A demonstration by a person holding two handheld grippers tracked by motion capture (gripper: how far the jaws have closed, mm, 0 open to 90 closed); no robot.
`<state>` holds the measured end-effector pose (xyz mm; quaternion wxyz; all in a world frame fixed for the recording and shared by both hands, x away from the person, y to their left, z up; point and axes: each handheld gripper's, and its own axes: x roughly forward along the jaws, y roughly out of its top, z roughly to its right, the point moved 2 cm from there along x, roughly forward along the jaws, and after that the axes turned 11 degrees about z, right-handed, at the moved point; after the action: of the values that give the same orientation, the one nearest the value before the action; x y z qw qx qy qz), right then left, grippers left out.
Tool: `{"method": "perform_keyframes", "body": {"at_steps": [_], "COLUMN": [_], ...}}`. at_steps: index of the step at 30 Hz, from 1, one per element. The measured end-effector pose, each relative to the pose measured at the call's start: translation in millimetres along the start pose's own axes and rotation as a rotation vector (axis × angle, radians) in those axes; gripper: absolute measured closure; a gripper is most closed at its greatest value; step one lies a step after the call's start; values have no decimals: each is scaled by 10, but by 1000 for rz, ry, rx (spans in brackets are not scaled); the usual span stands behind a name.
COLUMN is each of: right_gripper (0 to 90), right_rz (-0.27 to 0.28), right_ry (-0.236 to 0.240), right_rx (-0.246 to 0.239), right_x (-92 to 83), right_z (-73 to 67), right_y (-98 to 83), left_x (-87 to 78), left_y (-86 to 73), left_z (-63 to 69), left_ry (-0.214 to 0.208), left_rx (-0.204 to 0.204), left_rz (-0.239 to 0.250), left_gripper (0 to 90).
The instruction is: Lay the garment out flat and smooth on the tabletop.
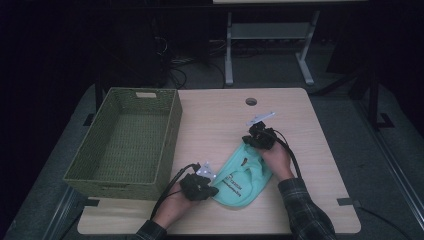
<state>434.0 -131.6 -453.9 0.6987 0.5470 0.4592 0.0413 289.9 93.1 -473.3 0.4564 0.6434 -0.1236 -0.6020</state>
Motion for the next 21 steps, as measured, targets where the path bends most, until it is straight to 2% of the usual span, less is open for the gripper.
{"method": "perform_keyframes", "body": {"at_steps": [3,6,9,12,14,15,19,21], "right_gripper": [900,900,900,900,894,870,832,833], "right_rz": [37,43,37,69,86,98,117,125], "right_ry": [-43,-44,-31,-21,-11,-4,12,25], "right_rx": [9,53,55,65,68,68,52,42], "right_x": [21,80,99,-5,-110,-161,-377,-485], "right_z": [46,106,118,116,111,105,51,17], "right_y": [76,91,49,22,12,7,-44,-90], "left_x": [-4,-3,-7,-3,2,-17,-71,-80], "left_y": [1,-1,0,13,35,54,179,256], "left_z": [-7,0,6,15,29,18,-16,-45], "left_ry": [1,1,4,2,12,12,16,29], "left_rx": [7,3,15,19,3,24,12,18], "left_rz": [-2,0,-7,-17,-11,-19,36,44], "left_gripper": [896,896,895,866,845,829,812,804]}}
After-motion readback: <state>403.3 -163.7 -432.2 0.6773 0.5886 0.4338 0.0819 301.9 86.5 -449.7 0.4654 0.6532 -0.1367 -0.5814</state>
